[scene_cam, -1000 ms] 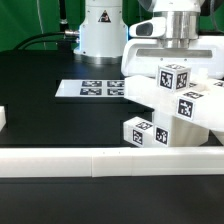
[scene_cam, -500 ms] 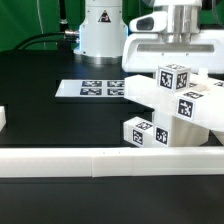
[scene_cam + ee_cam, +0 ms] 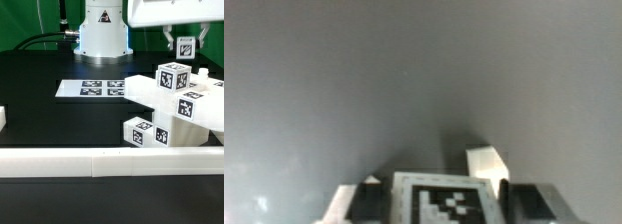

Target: Assemble chair

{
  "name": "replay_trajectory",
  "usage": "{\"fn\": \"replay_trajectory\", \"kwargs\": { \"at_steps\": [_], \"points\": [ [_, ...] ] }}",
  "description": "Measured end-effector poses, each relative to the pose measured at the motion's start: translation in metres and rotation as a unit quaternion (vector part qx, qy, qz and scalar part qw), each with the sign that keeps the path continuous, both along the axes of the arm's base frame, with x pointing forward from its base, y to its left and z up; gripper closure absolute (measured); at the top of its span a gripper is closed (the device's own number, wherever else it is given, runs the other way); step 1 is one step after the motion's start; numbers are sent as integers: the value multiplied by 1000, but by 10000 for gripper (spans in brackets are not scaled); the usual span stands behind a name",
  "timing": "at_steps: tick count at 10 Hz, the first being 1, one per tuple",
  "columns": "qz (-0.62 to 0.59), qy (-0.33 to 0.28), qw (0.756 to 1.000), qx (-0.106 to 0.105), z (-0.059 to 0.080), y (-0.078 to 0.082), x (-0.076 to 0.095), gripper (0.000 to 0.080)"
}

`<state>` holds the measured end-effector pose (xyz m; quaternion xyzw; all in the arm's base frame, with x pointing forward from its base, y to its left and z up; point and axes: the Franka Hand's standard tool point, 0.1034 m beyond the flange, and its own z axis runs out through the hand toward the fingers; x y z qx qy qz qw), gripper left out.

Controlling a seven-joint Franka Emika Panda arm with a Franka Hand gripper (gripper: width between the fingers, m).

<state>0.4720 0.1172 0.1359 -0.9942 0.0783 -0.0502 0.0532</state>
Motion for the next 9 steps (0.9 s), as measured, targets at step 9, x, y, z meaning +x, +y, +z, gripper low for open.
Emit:
{"fn": "replay_trajectory", "kwargs": {
  "at_steps": [9],
  "points": [
    [32,-20,999,-19,-12,3,57,518]
  ]
}}
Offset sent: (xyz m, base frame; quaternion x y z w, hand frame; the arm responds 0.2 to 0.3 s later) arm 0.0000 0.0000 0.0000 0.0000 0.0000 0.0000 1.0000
